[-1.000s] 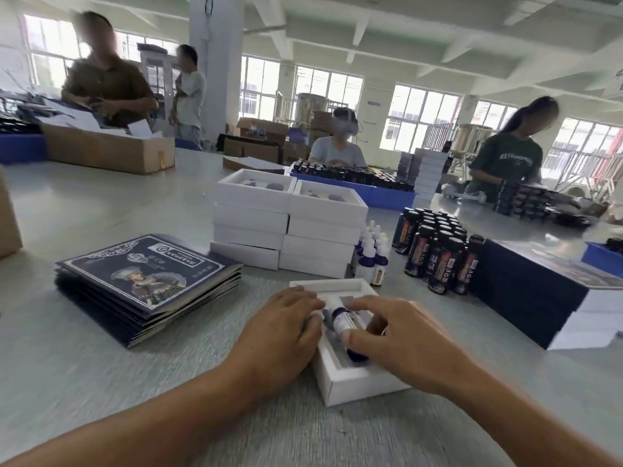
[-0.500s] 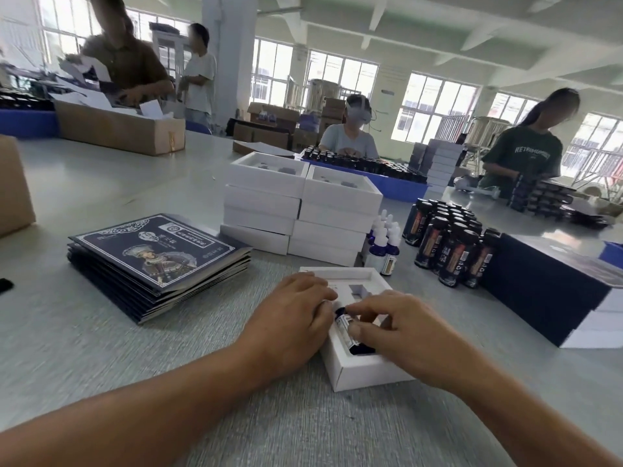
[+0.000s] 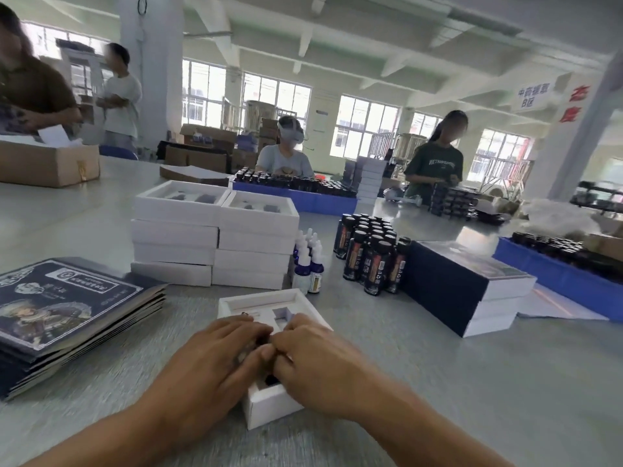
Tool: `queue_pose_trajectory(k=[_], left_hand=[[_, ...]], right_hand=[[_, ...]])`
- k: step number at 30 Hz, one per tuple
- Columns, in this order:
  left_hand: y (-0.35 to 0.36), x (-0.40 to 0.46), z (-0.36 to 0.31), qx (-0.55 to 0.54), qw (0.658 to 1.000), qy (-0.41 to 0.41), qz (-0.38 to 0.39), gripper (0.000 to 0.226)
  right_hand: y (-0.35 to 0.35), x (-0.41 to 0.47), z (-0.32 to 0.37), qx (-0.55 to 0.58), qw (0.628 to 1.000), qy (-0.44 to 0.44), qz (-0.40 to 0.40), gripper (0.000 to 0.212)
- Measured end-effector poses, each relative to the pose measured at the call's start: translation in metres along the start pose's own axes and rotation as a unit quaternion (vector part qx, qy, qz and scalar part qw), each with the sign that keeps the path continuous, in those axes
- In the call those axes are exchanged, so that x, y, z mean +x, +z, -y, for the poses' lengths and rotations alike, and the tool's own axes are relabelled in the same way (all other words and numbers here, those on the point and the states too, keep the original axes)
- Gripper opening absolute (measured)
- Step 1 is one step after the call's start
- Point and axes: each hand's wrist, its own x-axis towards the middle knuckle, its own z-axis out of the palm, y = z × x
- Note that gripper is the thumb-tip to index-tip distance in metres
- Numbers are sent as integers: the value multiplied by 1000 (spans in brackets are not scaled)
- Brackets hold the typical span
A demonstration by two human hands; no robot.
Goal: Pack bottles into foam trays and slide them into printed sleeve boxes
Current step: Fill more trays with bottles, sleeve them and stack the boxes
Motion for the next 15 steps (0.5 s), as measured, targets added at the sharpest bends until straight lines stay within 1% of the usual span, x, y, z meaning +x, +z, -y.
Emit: queue_pose_trajectory(k=[2, 3, 4, 5, 6, 7, 8, 9, 10, 11, 12, 15], left_hand=[[-1, 0, -4, -3, 1000, 4, 5, 54], [-1, 1, -5, 1, 1000, 5, 12, 51], [-1, 2, -5, 5, 1000, 5, 14, 51], [-2, 3, -3, 6, 1000, 9, 11, 51], [-2, 5, -3, 5, 1000, 18, 10, 53], [-4, 6, -3, 4, 1000, 23, 16, 56], [-4, 6, -5, 0, 999, 30, 25, 58], [-3, 6, -7, 4, 998, 46, 37, 59], [-1, 4, -9, 17, 996, 72, 40, 58], [1, 3, -13, 38, 993, 103, 37, 57], [4, 4, -16, 60, 988, 134, 41, 55], [13, 10, -15, 102, 974, 195, 52, 54]], right_hand=[[1, -4, -3, 11, 1000, -16, -6, 28], [-2, -6, -8, 45, 999, -21, -17, 27], [-5, -6, -15, 110, 993, -16, -30, 25], [-10, -5, -23, 194, 980, -1, -51, 21], [-17, -3, -35, 263, 960, 22, -92, 16], [-25, 0, -50, 299, 941, 49, -150, 10], [-31, 3, -66, 315, 922, 82, -212, 10], [-34, 5, -82, 326, 900, 121, -262, 12], [-34, 8, -98, 336, 880, 163, -294, 11], [-31, 11, -115, 334, 867, 206, -308, 9], [-27, 14, -131, 315, 864, 244, -307, 7], [-17, 27, -170, 237, 871, 323, -283, 19]])
